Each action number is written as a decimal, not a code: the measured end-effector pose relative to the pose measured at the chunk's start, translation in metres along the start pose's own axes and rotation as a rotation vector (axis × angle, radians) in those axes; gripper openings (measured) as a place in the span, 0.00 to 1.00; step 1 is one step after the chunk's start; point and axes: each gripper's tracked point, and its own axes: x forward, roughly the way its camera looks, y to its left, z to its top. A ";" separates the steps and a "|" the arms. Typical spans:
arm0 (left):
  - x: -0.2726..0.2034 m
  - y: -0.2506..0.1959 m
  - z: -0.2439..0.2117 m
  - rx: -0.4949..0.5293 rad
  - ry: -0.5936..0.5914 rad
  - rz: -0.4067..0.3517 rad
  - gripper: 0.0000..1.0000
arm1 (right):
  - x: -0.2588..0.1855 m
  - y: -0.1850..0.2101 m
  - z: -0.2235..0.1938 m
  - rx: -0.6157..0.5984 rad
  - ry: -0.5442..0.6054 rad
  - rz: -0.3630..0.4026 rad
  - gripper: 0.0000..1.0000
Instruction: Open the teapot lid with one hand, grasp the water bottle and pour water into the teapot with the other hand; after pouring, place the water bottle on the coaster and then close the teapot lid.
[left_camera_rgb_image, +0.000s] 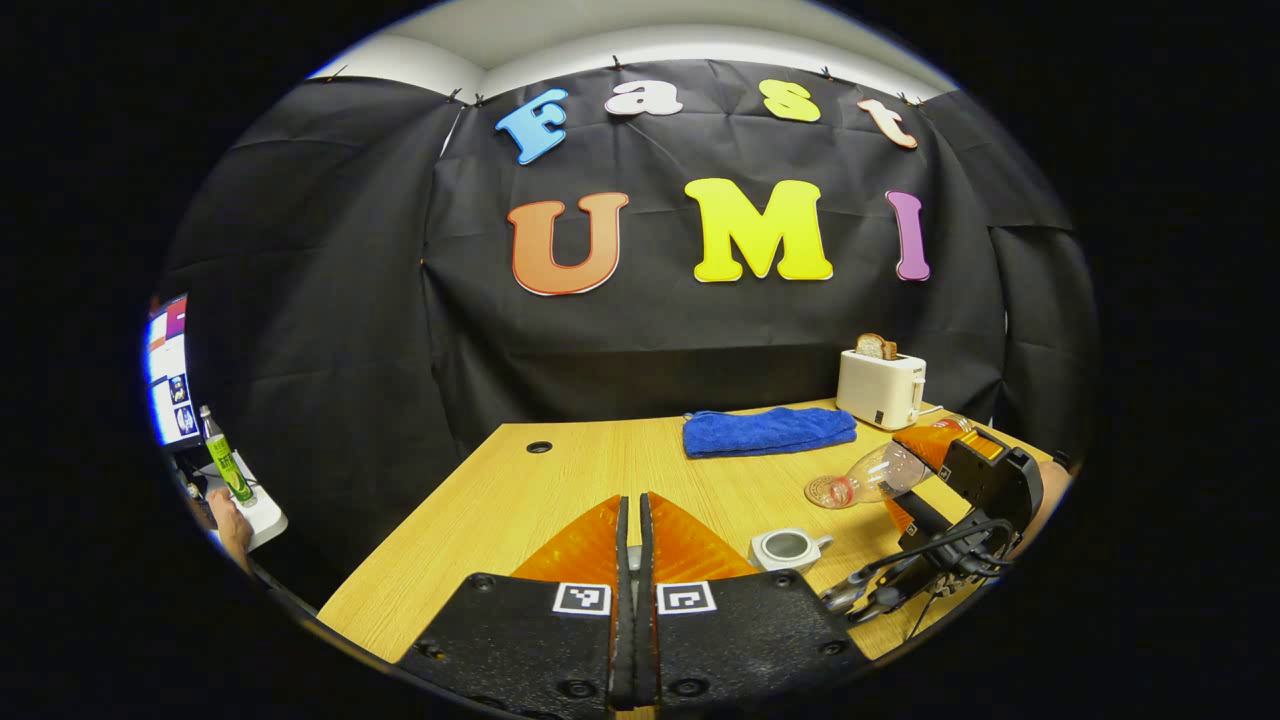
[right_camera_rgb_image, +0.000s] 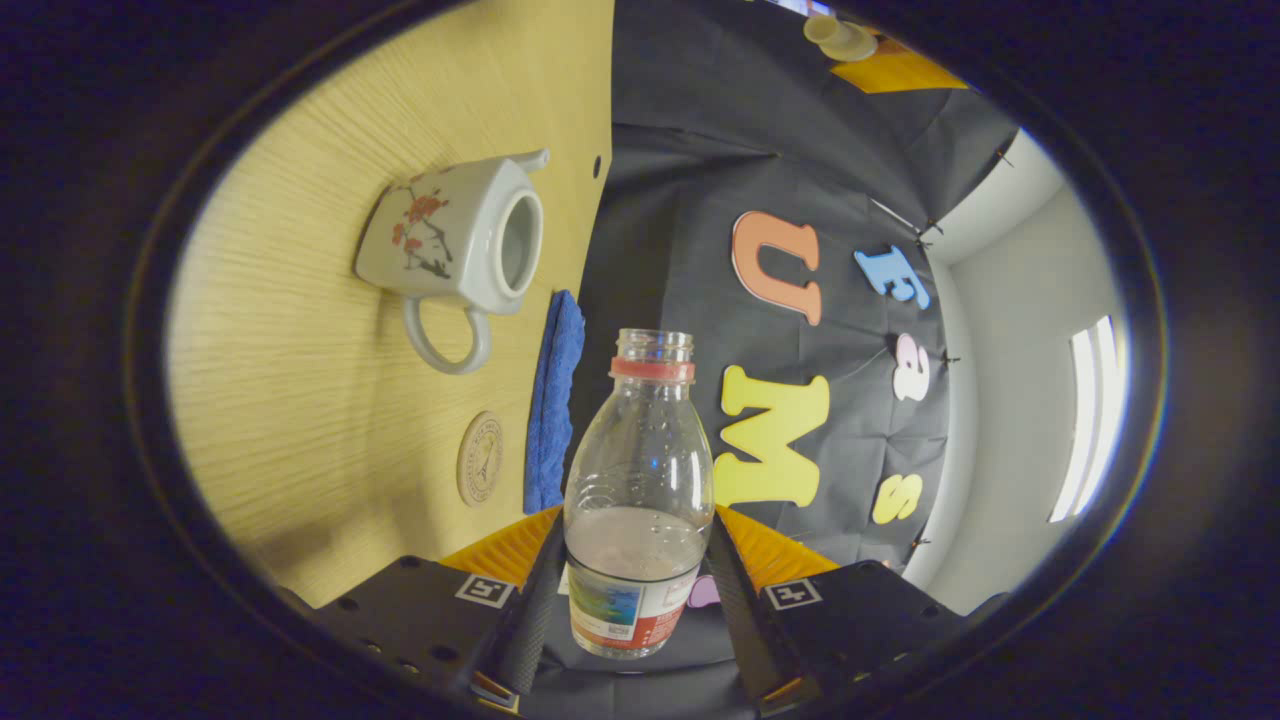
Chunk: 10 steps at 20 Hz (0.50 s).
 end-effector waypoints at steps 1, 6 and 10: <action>0.000 0.000 0.000 0.001 -0.001 0.001 0.03 | 0.001 -0.001 0.003 -0.025 -0.006 -0.005 0.77; -0.001 0.006 -0.002 -0.011 0.004 0.012 0.03 | 0.001 -0.006 0.012 -0.141 -0.037 -0.030 0.77; 0.002 0.013 -0.006 -0.016 0.019 0.027 0.00 | -0.001 -0.008 0.017 -0.181 -0.059 -0.037 0.75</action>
